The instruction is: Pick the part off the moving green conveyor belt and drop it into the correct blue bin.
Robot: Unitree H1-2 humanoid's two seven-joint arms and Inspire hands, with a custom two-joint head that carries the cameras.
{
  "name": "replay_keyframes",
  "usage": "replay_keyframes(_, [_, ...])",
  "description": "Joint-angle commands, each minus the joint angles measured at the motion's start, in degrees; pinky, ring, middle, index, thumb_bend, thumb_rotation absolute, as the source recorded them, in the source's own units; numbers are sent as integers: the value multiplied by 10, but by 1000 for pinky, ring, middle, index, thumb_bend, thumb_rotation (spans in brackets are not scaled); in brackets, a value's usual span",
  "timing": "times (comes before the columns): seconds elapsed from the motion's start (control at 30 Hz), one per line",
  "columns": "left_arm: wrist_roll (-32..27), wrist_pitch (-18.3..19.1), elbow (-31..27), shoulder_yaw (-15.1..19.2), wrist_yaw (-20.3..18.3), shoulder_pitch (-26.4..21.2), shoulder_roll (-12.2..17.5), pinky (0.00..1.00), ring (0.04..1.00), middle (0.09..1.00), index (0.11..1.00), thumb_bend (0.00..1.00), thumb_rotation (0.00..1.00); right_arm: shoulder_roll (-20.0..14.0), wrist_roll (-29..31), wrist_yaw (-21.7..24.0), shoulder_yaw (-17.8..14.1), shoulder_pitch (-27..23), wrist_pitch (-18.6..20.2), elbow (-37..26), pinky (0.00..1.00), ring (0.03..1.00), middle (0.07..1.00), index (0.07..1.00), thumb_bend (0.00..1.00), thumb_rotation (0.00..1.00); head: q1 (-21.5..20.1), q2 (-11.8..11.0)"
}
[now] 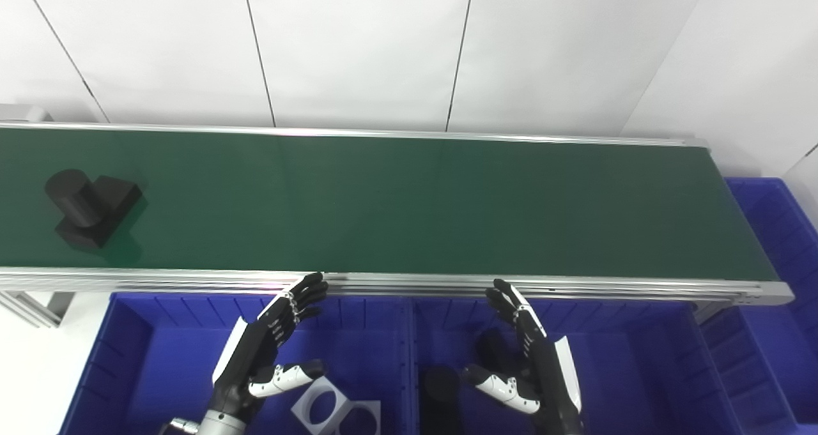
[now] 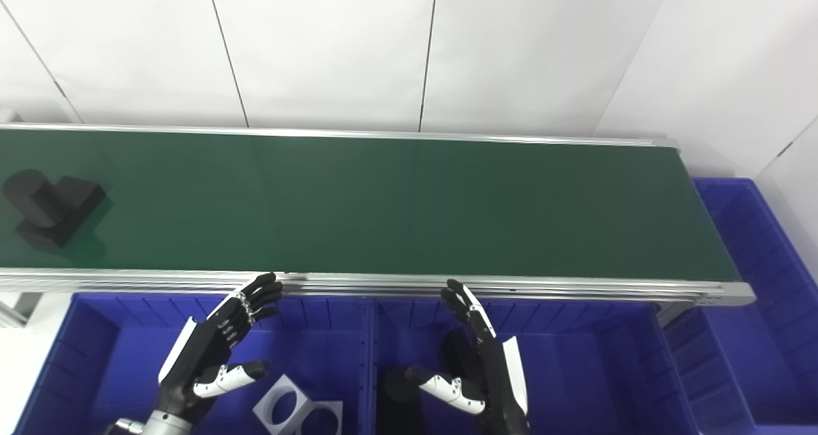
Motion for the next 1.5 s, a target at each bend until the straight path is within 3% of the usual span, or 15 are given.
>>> replay_keyframes(0.0, [1, -19, -18, -5, 9, -8, 5, 814, 857, 858, 856, 891, 528, -1, -2, -9, 2, -5, -30, -9, 847, 845, 847, 892, 944, 587, 0, 1])
replay_keyframes(0.73, [-4, -19, -27, -10, 12, -2, 8, 813, 855, 856, 852, 879, 518, 4, -4, -4, 1, 1, -30, -16, 849, 847, 851, 894, 950, 594, 2, 5])
replay_keyframes(0.9, [-2, -19, -25, -15, 10, 1, 8, 812, 851, 855, 856, 873, 513, -1, 1, -3, 3, 5, -30, -14, 853, 850, 851, 896, 944, 587, 42, -11])
replay_keyframes(0.93, [2, -19, -22, -20, 15, 2, 8, 811, 851, 855, 858, 871, 515, -6, 0, -6, 6, 6, -30, -14, 854, 850, 852, 898, 941, 586, 76, -23])
replay_keyframes(1.0, [11, -19, -19, -30, 25, 3, 10, 800, 845, 853, 853, 897, 545, -15, 12, -3, 10, 7, -30, -14, 827, 840, 852, 896, 912, 583, 100, -33])
replay_keyframes(1.13, [33, -19, -12, -60, 62, 5, 18, 806, 850, 859, 858, 918, 552, -29, 37, -1, 15, 9, -30, -11, 877, 853, 865, 902, 886, 532, 136, -58])
replay_keyframes(1.27, [45, -19, -1, -92, 108, 2, 26, 801, 848, 857, 849, 932, 540, -38, 39, -9, 18, 7, -30, -7, 860, 846, 859, 903, 876, 516, 163, -80])
replay_keyframes(1.47, [58, -19, 14, -140, 172, -9, 44, 798, 849, 857, 842, 951, 536, -46, 41, -20, 22, 0, -30, -4, 847, 840, 856, 904, 846, 473, 172, -91])
